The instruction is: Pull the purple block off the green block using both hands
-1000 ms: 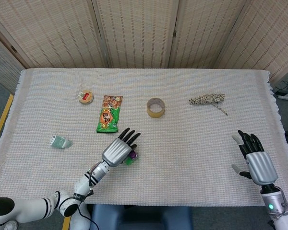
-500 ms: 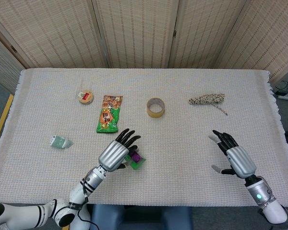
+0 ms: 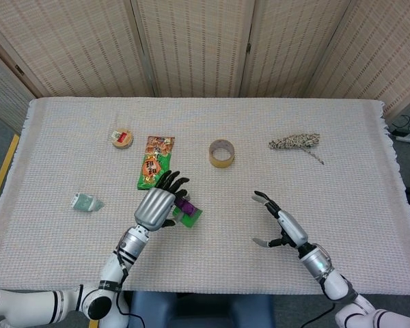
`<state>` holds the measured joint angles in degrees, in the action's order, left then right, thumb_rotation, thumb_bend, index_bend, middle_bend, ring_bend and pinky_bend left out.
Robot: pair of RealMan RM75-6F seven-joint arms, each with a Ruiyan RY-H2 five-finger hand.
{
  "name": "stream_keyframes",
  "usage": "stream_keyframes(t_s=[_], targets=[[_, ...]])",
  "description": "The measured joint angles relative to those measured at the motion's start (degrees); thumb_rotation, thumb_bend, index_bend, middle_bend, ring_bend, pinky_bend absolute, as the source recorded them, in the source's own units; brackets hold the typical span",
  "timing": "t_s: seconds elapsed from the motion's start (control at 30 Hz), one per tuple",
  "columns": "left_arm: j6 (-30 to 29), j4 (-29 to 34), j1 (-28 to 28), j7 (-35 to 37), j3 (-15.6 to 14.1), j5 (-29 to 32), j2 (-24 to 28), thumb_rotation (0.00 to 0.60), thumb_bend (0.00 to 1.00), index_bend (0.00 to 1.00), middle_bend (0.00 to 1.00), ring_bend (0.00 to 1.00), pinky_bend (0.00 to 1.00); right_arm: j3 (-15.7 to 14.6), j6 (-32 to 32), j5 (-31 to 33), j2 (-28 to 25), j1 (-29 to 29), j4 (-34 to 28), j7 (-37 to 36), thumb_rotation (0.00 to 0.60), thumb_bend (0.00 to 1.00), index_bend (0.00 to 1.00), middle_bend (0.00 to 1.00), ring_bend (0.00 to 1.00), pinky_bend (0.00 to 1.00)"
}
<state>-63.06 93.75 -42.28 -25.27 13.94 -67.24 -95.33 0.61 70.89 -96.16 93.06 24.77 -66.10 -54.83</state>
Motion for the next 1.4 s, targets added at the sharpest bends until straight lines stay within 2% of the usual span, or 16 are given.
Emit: stream_keyframes(t_s=[0.1,0.27,0.57,1.0,1.2,1.4], targets=[[0.3,1.7,-0.4,-1.6,1.6,4.6,0.1,0.6,0.43,0.75,0.21,0.0,0.0,0.8,1.4,0.5,4.1,0.7,3.8,-2.3,0.6,0.27,0.0,0.0,0.0,0.0],[-0.2,4.8,-1.3,-4.6,3.6,10.4,0.4,0.6,0.43,0.75,0.21,0.0,0.0,2.1,2.6,1.4,8.0,1.9,6.0,-4.8,0.6,0.27,0.0,0.0,0.0,0.0],[-1.8,5.5,-3.6,-6.4,5.9,15.2,-0.2,0.6,0.44,0.75,0.21,0.01,0.0,1.9,2.3,2.7,14.4,2.9,10.2,-7.8,0.6,0.27,0.0,0.0,0.0,0.0],[-3.2,5.8,-5.2,-5.9,5.9,17.5,-1.3,0.6,0.44,0.75,0.22,0.01,0.0,3.6,0.6,4.8,20.2,5.5,11.3,-9.6,0.6,0.27,0.0,0.0,0.0,0.0],[-4.5,5.1,-5.8,-5.3,6.3,17.3,-2.2,0.6,0.45,0.75,0.22,0.01,0.0,5.6,-0.8,6.0,21.0,7.6,10.6,-9.9,0.6,0.27,0.0,0.0,0.0,0.0],[-5.1,4.9,-6.2,-4.5,6.7,18.1,-3.4,0.6,0.46,0.75,0.23,0.02,0.0,6.0,-1.0,6.8,22.3,7.9,11.7,-11.5,0.6,0.27,0.02,0.0,0.0,0.0]])
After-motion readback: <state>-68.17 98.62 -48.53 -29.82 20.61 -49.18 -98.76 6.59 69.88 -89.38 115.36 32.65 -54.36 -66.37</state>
